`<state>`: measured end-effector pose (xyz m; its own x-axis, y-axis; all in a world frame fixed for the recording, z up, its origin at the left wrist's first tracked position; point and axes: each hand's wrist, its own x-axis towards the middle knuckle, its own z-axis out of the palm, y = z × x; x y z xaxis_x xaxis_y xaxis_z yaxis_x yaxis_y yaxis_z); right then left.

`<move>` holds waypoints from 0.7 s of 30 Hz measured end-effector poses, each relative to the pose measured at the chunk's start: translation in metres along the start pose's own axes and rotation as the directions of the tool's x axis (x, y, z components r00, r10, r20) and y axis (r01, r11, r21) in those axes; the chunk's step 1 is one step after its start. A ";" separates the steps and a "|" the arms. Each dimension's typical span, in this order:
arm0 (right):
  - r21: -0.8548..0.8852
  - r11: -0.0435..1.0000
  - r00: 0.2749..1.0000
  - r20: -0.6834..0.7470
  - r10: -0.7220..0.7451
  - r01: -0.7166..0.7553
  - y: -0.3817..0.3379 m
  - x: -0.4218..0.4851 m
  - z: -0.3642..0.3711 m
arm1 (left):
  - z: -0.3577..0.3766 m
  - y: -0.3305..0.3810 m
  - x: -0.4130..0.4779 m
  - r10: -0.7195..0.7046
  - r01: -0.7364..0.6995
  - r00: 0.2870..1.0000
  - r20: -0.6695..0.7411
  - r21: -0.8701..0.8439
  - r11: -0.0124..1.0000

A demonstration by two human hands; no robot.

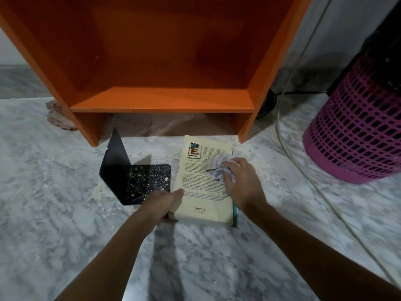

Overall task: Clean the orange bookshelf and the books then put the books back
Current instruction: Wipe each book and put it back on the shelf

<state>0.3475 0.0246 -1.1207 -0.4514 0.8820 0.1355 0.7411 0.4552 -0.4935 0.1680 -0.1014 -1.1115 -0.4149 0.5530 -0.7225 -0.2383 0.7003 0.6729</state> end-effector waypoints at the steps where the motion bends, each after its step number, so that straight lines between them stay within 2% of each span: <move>1: 0.020 1.000 1.000 -0.006 0.010 -0.009 -0.002 -0.005 0.004 | 0.000 0.003 0.000 0.001 -0.001 1.000 -0.012 0.005 1.000; 4: 0.143 0.986 0.995 -0.025 0.092 -0.087 -0.008 -0.009 0.003 | -0.001 0.010 -0.005 0.042 -0.042 0.999 0.032 0.011 0.999; 6: 0.225 0.965 0.991 0.028 0.132 -0.135 -0.009 -0.007 -0.003 | -0.003 0.018 -0.013 0.100 -0.101 0.993 0.069 0.007 0.995; 8: 0.325 0.924 0.979 0.072 0.190 -0.203 -0.010 -0.004 -0.010 | -0.004 0.032 -0.020 0.204 -0.209 0.975 0.085 0.049 0.977; 9: 0.385 0.888 0.968 0.088 0.235 -0.250 -0.009 -0.002 -0.012 | -0.005 0.043 -0.027 0.267 -0.274 0.961 0.074 0.129 0.953; 11: 0.525 0.785 0.938 0.086 0.336 -0.329 -0.013 0.004 -0.020 | -0.004 0.065 -0.044 0.416 -0.397 0.908 0.045 0.410 0.821; 13: 0.685 0.634 0.907 0.096 0.409 -0.359 -0.018 0.011 -0.024 | 0.003 0.083 -0.063 0.589 -0.481 0.803 0.091 0.683 0.550; 15: 0.798 0.461 0.875 0.161 0.456 -0.387 -0.025 0.018 -0.028 | 0.016 0.092 -0.084 0.680 -0.465 0.710 0.181 0.847 0.260; 16: 0.821 0.401 0.854 0.185 0.486 -0.407 -0.026 0.021 -0.030 | 0.025 0.090 -0.089 0.692 -0.437 0.689 0.216 0.886 0.158; 17: 0.836 0.354 0.830 0.194 0.523 -0.418 -0.025 0.024 -0.031 | 0.036 0.085 -0.092 0.691 -0.420 0.684 0.235 0.901 0.109; 19: 0.870 0.281 0.799 0.188 0.571 -0.406 -0.020 0.023 -0.033 | 0.060 0.069 -0.094 0.684 -0.425 0.685 0.249 0.900 0.099; 21: 0.868 0.248 0.760 0.200 0.618 -0.430 -0.009 0.018 -0.034 | 0.083 0.051 -0.091 0.714 -0.442 0.656 0.246 0.892 0.099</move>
<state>0.3493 0.0404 -1.0842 0.0155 0.9274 -0.3738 -0.0538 -0.3725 -0.9265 0.2666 -0.0791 -1.0246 -0.2262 0.9735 -0.0327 0.9428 0.2272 0.2439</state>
